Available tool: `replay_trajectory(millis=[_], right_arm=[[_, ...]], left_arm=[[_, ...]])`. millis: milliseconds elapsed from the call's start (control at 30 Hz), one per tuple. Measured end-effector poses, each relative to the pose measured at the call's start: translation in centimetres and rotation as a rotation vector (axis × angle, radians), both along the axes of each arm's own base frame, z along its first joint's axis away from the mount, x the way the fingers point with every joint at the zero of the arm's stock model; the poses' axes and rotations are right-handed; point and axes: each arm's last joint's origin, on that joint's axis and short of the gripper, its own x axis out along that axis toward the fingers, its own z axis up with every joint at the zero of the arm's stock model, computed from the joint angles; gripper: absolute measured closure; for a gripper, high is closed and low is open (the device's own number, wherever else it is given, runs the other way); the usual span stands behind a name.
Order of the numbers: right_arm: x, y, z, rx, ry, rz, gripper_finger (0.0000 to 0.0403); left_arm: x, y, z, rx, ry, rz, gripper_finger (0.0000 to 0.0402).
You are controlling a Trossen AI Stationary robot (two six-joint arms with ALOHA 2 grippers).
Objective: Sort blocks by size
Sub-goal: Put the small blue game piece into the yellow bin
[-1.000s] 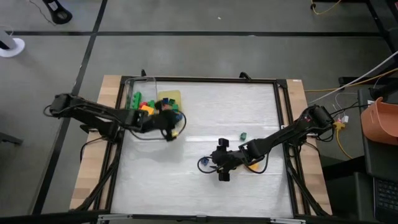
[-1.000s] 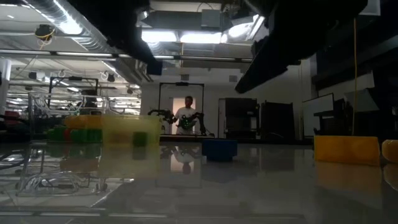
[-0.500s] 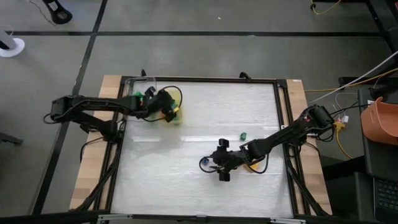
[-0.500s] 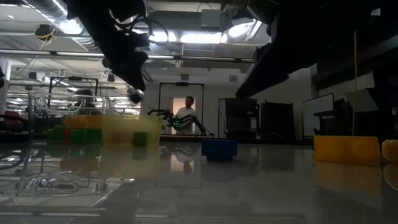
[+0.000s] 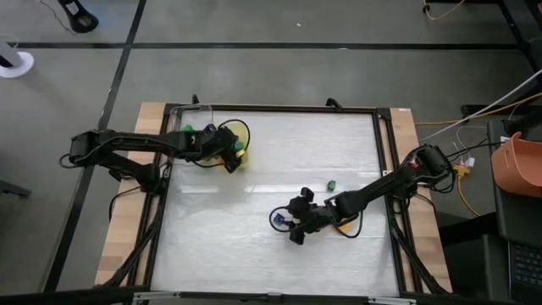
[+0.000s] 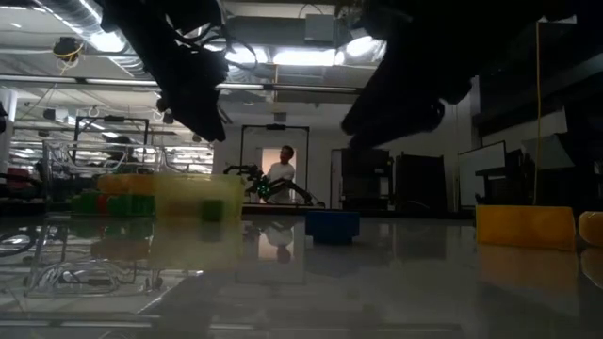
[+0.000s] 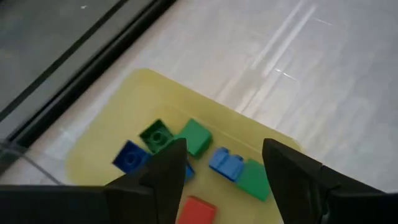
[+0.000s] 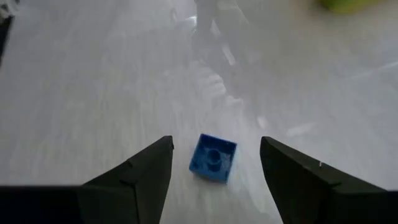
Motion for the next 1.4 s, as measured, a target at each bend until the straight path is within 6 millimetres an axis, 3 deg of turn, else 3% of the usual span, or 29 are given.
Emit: replay_trajectory(millis=[400,933,1400], right_arm=[[2.2,0.8,-4.0,0.023,-0.077,-0.069,0.0162],[1.5,2.2,-5.1,-0.095,-0.089,-0.127,0.0162],[1.7,2.2,-8.4,-0.128,-0.021,-0.136,0.0163]], left_arm=[[0.2,-1.3,-0.1,-0.006,0.016,-0.058,0.021],[0.2,-1.3,-0.1,-0.004,0.02,-0.06,0.021],[0.1,-1.3,-0.1,-0.005,0.018,-0.058,0.021]])
